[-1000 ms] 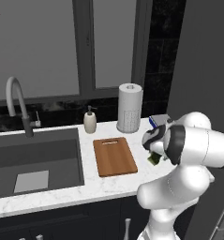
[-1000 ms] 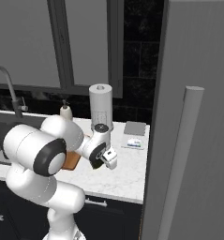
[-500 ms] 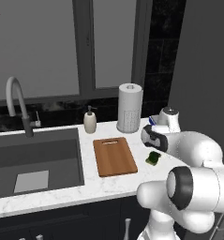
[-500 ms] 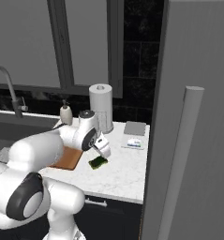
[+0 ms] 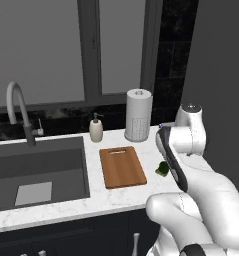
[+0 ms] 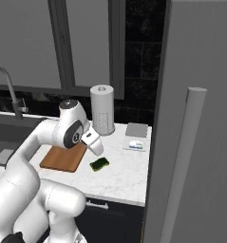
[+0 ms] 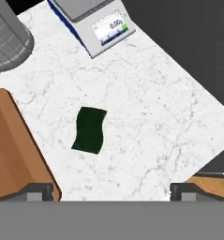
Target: Pick up the sponge from the counter and clean the cutting board by briefly scrubbing or pressing down on the cutting board. Once finished, release the sponge.
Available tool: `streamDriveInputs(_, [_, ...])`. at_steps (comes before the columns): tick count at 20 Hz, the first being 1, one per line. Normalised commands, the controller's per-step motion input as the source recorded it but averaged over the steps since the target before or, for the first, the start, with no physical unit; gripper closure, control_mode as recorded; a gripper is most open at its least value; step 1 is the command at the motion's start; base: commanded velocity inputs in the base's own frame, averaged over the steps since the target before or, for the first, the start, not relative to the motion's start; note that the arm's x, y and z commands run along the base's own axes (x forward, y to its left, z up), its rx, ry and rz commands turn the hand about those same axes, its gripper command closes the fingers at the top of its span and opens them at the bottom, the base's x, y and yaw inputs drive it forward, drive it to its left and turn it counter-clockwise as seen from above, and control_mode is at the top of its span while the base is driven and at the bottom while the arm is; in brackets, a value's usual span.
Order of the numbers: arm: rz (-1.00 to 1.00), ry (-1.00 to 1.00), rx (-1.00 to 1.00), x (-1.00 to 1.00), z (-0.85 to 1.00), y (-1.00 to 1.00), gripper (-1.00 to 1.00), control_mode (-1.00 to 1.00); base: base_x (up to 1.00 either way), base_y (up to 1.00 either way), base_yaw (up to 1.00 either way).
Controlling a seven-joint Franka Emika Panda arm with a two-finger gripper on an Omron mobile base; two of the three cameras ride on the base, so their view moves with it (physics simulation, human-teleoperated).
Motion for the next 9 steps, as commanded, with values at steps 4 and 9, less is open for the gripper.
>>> streamDriveInputs(4, [0.01,0.03,0.0,-0.79,1.0,0.02,-1.0,-1.0,0.0,0.0,0.0])
streamDriveInputs(9, [0.03,-0.1,0.0,-0.79,1.0,0.12,-1.0,-1.0,0.0,0.0,0.0])
